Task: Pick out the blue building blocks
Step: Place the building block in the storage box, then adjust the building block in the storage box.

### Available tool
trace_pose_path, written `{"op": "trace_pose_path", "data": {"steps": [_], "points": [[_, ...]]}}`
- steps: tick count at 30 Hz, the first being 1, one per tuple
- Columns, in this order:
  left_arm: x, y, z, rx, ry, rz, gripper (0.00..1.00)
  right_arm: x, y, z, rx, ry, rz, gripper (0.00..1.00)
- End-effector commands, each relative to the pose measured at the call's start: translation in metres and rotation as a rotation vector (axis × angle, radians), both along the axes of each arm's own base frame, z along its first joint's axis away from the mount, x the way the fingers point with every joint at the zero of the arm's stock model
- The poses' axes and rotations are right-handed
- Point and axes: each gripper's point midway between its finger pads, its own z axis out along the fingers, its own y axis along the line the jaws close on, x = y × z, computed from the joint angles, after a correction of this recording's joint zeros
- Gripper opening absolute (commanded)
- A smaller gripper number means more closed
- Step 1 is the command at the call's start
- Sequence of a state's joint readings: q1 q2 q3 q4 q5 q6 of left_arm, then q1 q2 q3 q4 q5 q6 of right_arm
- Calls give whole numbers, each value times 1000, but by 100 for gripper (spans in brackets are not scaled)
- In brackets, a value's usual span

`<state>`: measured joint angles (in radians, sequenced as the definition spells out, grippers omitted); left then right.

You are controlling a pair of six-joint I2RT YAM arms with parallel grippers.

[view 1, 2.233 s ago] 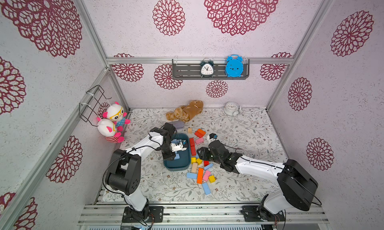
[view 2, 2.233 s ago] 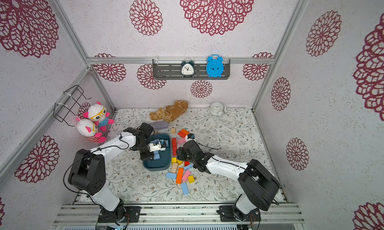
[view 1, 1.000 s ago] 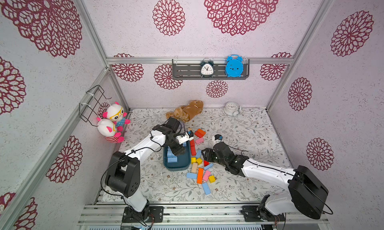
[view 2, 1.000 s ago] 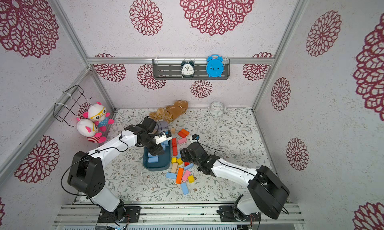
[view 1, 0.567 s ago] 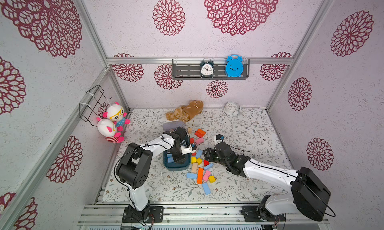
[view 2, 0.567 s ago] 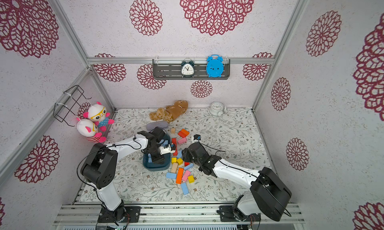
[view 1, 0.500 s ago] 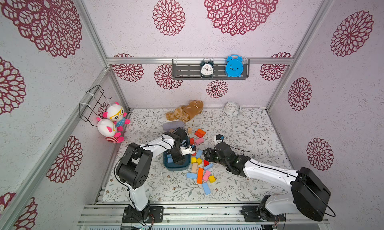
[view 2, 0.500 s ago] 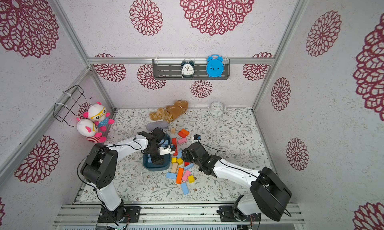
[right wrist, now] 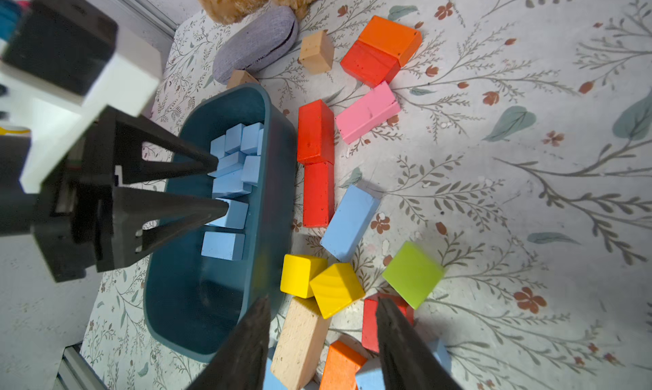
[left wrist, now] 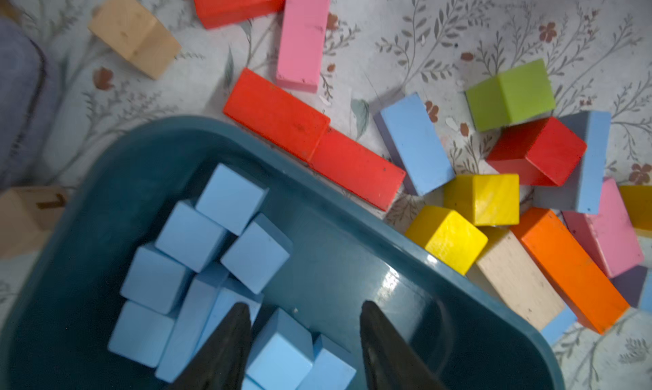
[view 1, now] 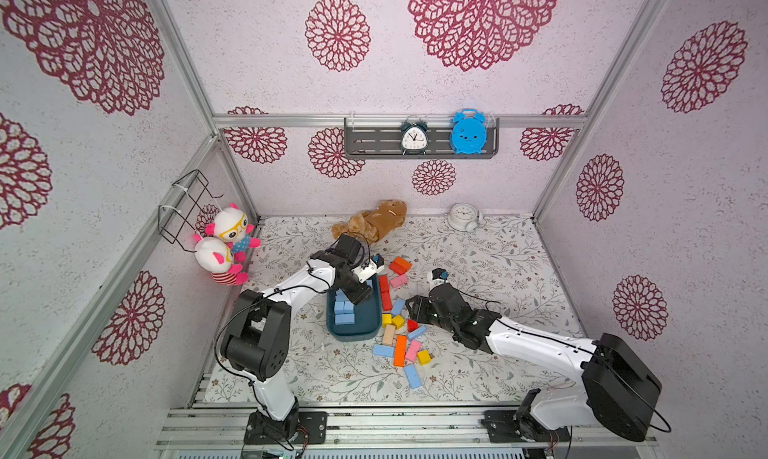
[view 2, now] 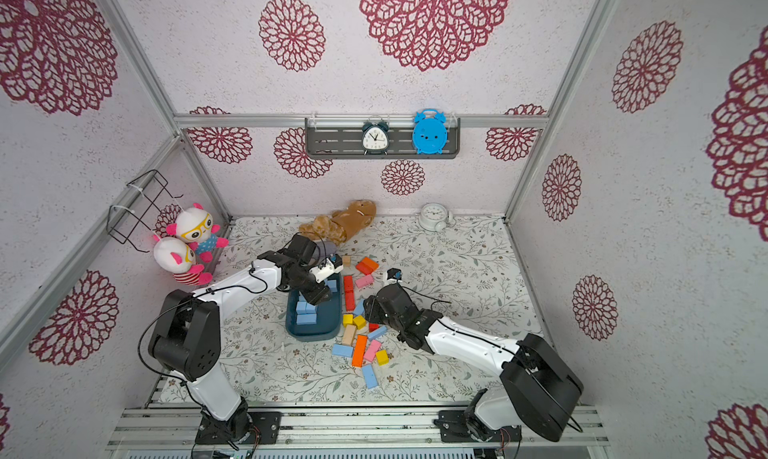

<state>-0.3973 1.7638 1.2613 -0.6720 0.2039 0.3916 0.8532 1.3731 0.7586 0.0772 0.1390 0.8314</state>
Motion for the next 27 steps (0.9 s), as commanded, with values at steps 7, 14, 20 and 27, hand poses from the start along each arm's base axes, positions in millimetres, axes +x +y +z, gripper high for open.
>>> {"op": "trace_pose_path", "data": {"steps": [7,14,20,27], "points": [[41,-1,10,16,-193,103,68,7,-3,13,12,-41,-28,52],[43,-4,-6,58,-183,78,73,6,-1,7,7,-27,-20,52],[40,1,-18,107,-159,66,76,7,-1,11,14,-36,-19,52],[42,10,-31,163,-160,76,77,7,-2,12,16,-40,-21,52]]}}
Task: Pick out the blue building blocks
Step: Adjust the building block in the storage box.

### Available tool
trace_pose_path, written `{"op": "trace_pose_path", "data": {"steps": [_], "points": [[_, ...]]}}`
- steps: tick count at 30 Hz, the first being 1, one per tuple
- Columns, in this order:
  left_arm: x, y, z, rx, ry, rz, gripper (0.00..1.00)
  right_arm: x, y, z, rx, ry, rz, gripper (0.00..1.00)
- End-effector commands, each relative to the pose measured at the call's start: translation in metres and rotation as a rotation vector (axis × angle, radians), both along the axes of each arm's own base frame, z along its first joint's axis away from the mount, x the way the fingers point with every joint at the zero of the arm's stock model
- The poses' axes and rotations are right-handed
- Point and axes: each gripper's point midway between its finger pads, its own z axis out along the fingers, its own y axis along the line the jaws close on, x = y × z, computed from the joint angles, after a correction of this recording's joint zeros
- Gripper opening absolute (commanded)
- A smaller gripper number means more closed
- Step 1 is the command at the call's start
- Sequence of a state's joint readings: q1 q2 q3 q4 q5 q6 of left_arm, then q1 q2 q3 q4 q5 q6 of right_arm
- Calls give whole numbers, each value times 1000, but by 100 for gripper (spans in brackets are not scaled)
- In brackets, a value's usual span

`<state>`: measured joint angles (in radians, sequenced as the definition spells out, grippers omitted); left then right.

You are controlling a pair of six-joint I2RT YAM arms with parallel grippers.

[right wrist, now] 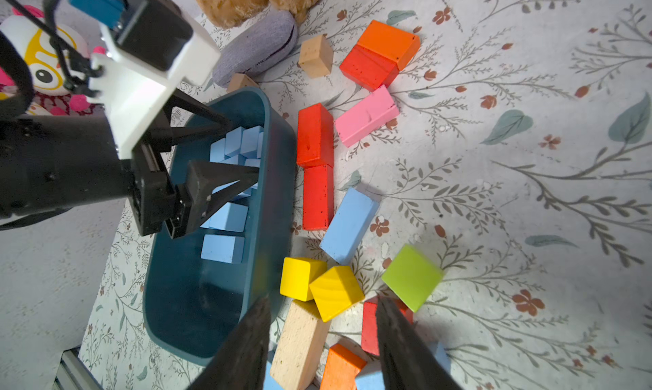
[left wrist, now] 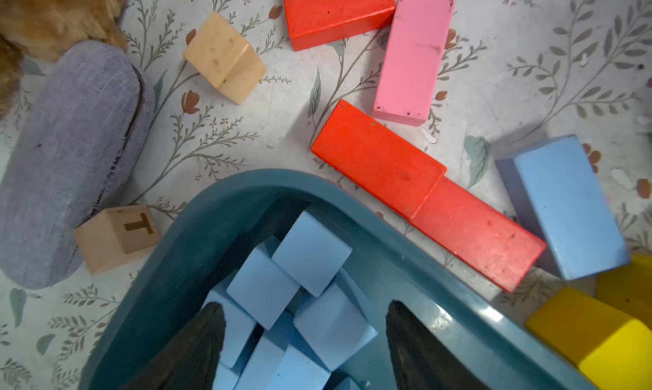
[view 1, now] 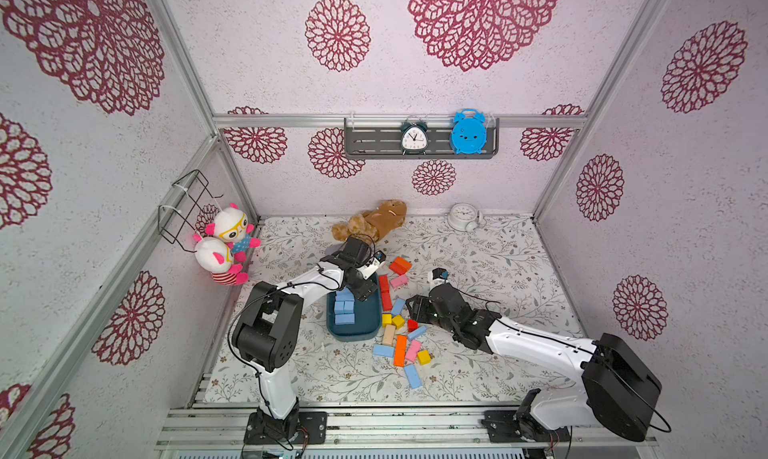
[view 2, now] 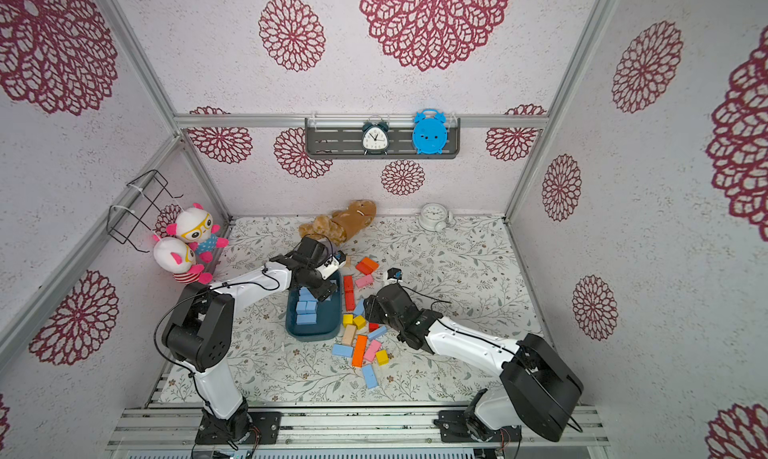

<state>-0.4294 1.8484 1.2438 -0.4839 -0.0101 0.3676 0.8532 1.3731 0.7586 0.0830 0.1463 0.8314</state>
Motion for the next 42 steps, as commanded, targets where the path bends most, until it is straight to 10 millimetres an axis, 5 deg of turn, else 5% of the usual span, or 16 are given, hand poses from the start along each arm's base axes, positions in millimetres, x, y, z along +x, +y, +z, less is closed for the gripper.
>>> {"op": "trace_pose_path", "data": {"steps": [1,14,21,33,39,42], "points": [[3,3,-9,35,-8,-3,77,5,-1,10,15,-31,-13,52],[6,18,-17,129,-22,8,77,5,0,13,23,-37,-11,52],[10,15,-1,95,-54,25,80,6,-1,13,21,-37,-15,52],[-19,-27,73,-144,-7,-72,84,1,-8,-1,-31,7,-19,52],[-54,-60,64,-109,43,-397,83,2,-19,-6,-101,46,-38,53],[-56,-68,56,-29,32,-572,83,1,-23,-5,-65,41,-47,53]]}}
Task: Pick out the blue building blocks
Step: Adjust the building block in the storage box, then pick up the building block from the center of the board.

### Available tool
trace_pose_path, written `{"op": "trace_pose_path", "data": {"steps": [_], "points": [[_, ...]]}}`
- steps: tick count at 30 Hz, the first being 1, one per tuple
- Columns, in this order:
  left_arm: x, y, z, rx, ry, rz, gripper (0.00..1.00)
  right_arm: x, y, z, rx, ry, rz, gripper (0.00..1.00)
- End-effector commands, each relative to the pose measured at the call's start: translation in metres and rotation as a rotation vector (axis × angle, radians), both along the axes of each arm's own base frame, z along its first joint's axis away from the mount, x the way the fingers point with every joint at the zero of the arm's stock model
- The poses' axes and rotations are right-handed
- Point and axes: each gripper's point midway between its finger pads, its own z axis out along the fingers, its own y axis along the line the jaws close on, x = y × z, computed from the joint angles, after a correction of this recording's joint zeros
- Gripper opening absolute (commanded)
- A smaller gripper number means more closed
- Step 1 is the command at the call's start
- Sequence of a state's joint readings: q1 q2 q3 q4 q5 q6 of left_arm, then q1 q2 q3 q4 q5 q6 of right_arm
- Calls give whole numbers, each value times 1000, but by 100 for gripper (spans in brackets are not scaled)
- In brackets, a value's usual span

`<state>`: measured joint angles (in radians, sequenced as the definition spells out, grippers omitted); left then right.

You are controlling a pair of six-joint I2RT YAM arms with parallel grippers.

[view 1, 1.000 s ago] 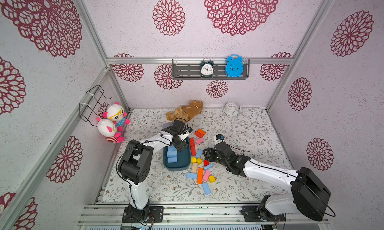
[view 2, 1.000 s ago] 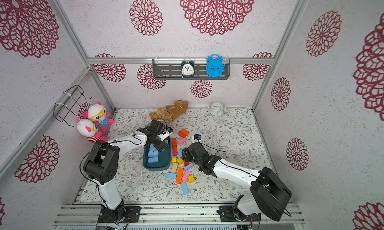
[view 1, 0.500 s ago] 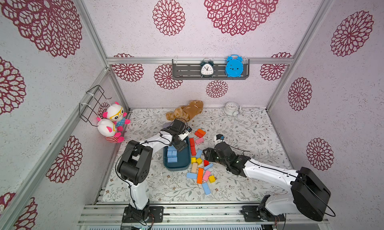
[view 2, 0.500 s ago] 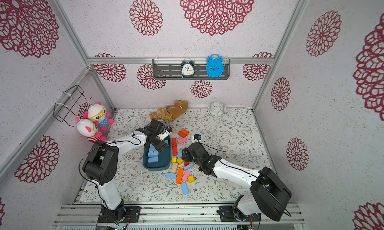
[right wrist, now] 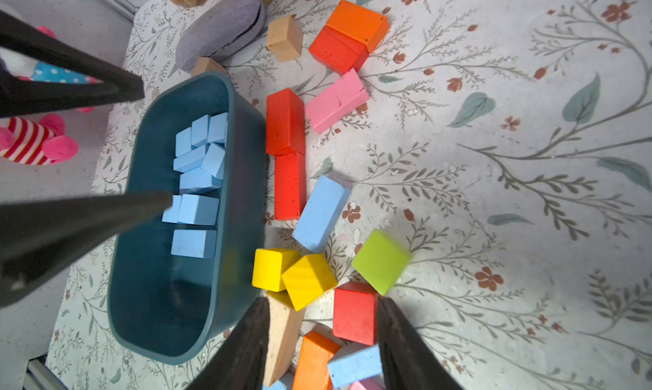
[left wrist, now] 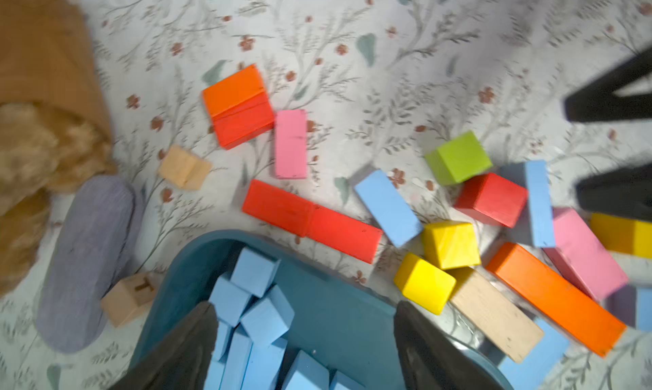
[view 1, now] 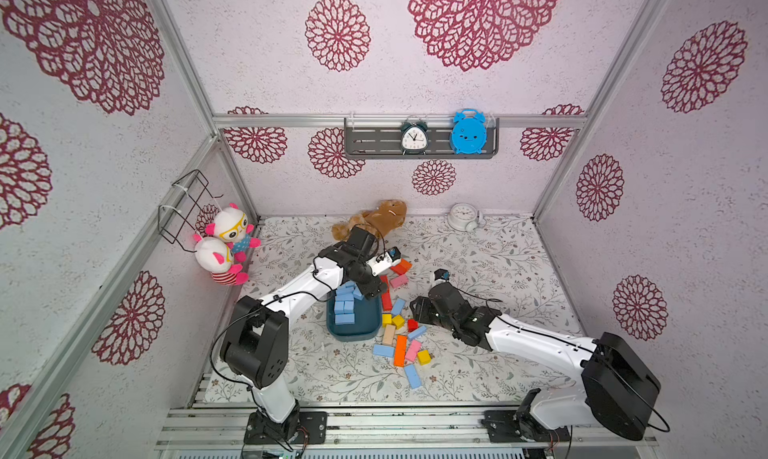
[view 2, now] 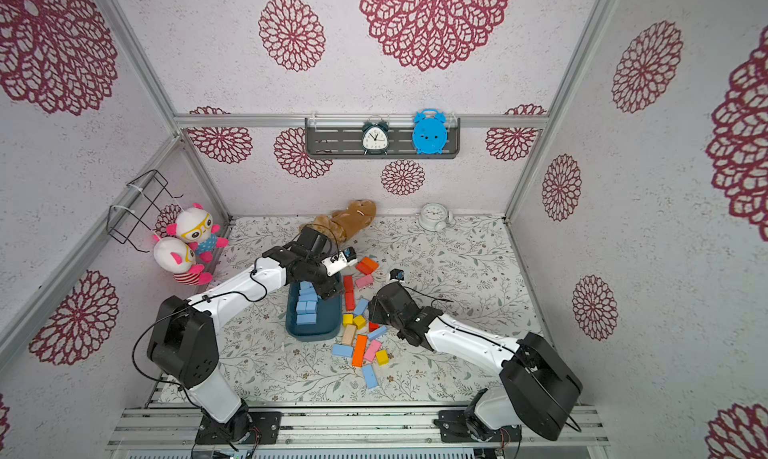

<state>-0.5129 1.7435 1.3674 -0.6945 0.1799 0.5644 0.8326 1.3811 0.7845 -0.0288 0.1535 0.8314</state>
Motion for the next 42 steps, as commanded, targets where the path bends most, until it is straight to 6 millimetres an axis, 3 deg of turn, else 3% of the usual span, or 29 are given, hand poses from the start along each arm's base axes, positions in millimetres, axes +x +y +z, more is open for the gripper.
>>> {"op": "trace_pose_path", "data": {"steps": [1,5,15,26,31,36,42], "points": [[-12,-15,-13,72,8,-261,83,2,-9,9,15,-21,-25,53],[-7,-32,-24,119,43,-396,82,-3,-15,10,32,-25,-37,53],[2,-51,-84,235,117,-534,86,-6,-28,15,19,-49,-65,56],[-14,-53,-113,317,152,-656,94,-8,-34,17,34,-69,-81,56],[-25,-54,-114,318,207,-711,94,-9,-37,19,37,-75,-88,55],[-27,-55,-116,318,228,-720,87,-9,-39,20,39,-81,-94,55],[-22,-47,-136,411,192,-763,73,-9,-38,17,37,-79,-91,54]]}}
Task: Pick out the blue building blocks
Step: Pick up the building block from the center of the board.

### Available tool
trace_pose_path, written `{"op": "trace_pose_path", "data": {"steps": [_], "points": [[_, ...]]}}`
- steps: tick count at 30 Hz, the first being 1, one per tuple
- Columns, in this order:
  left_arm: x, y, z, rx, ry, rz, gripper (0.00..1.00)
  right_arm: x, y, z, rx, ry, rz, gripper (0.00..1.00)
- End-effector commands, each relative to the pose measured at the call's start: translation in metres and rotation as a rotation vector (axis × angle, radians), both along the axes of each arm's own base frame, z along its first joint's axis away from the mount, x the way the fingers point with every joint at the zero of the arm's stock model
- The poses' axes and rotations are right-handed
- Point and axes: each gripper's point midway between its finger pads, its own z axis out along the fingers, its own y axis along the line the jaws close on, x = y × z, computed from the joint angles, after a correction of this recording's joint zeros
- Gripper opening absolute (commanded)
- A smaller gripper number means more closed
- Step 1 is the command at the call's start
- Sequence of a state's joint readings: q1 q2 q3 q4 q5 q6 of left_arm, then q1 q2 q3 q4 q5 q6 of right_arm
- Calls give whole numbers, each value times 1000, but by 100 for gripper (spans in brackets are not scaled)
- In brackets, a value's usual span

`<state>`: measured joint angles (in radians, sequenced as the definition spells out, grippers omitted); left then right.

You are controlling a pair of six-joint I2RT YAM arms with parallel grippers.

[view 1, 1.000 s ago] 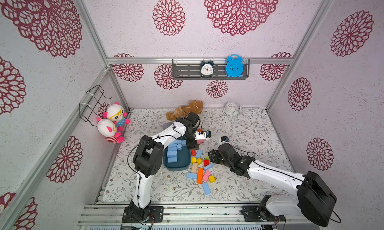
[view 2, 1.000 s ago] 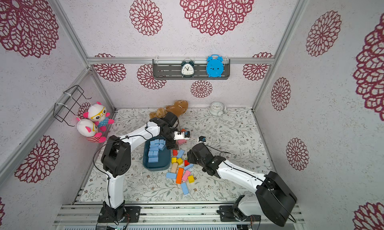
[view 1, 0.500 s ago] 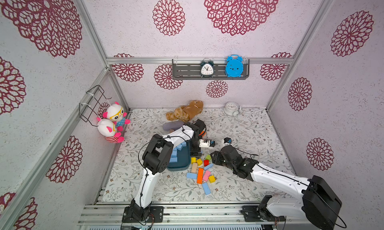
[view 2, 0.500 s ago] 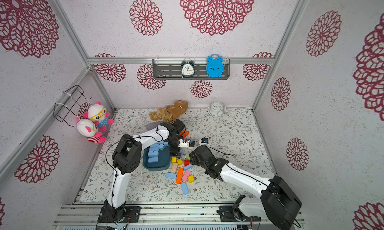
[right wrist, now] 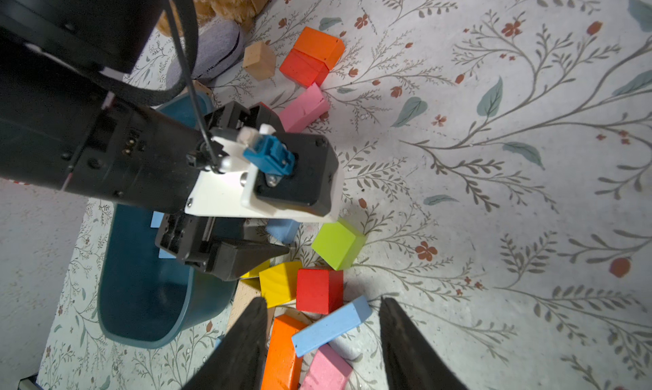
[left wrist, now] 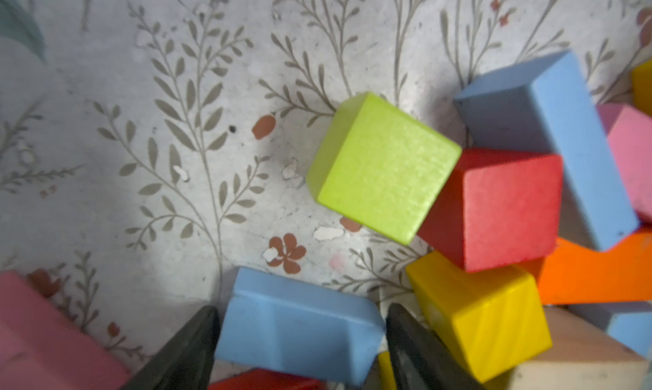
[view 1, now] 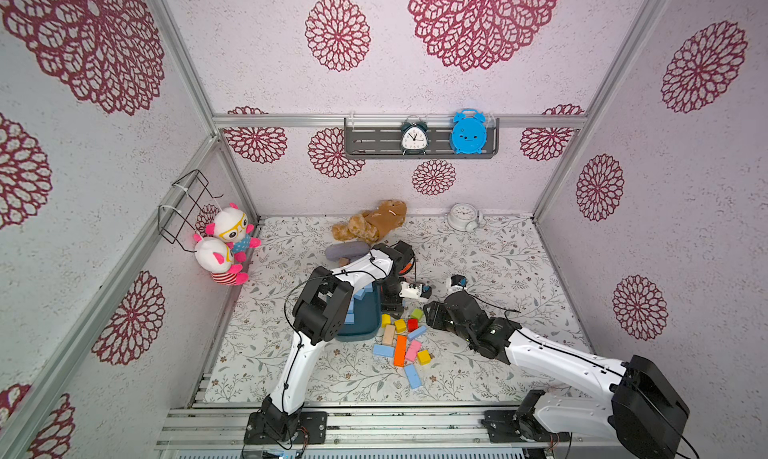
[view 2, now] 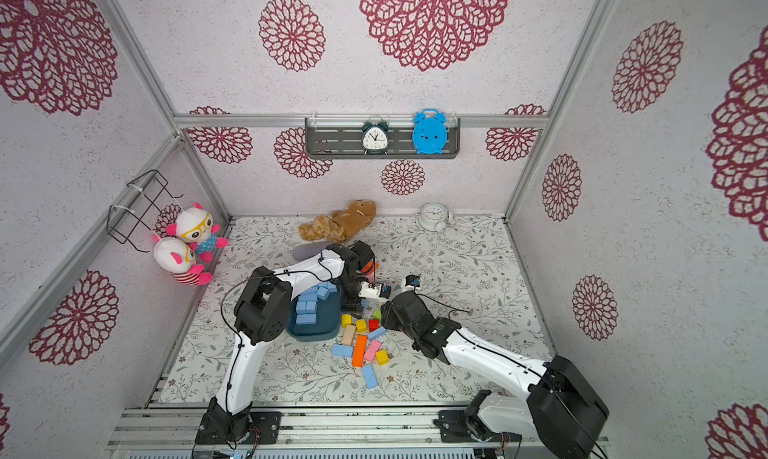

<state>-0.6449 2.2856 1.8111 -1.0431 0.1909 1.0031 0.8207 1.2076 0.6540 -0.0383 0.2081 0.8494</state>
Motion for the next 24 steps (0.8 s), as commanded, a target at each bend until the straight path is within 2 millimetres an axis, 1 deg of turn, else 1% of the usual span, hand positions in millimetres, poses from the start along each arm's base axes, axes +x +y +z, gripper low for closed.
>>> {"op": "trace_pose_path", "data": {"steps": [1,3,5,9,13,16,19,24], "points": [[0,11,-22,84,-50,-230,69,6,-3,12,24,-38,-26,54],[6,7,-18,70,-77,-206,62,6,-4,12,23,-41,-28,54],[10,1,-9,36,-94,-169,61,6,-6,13,30,-50,-36,54],[12,-14,19,-97,-125,-74,51,9,-13,14,114,-85,-69,54],[14,-20,51,-232,-111,44,48,14,-16,21,229,-126,-76,52],[7,-23,71,-324,-52,107,47,22,-7,30,296,-134,-19,53],[-3,-23,79,-369,-32,105,46,34,2,30,323,-108,9,53],[-10,-24,90,-410,-35,90,46,47,24,26,418,-80,55,53]]}}
